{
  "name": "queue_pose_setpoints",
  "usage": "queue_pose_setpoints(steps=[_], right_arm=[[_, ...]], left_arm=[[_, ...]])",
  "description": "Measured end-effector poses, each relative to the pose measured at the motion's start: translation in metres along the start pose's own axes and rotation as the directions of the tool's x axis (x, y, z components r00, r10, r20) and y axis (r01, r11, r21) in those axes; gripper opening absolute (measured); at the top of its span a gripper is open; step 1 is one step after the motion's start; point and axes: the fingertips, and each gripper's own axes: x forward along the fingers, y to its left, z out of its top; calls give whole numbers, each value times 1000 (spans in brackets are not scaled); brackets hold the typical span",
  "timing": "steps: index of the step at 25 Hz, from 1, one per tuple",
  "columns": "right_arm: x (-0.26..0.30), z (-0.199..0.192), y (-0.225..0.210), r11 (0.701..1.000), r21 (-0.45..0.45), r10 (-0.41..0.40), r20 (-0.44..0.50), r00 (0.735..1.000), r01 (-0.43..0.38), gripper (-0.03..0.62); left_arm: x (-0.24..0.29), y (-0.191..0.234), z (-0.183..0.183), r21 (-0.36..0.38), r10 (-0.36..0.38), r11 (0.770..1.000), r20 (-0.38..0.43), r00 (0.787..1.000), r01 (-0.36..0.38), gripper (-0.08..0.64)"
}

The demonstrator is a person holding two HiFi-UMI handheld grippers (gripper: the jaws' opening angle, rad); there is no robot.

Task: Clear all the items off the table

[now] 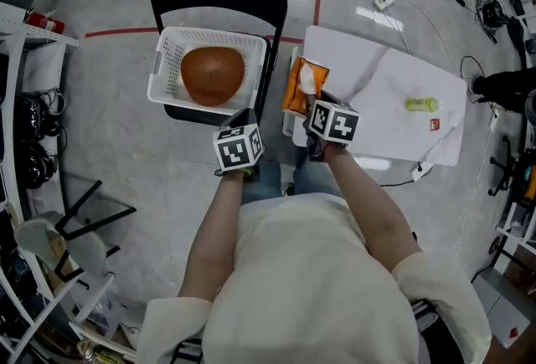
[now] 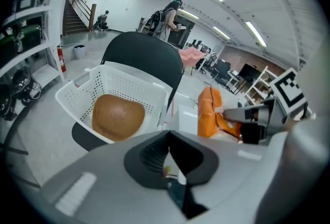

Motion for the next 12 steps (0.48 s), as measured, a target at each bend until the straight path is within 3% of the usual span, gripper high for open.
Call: queue_pose_setpoints(steps=[12], right_arm=[[24, -3, 84, 988, -111, 104, -41, 994, -108, 89]], left_arm=[[-33, 59, -8, -90, 78, 993, 36, 996, -75, 8]])
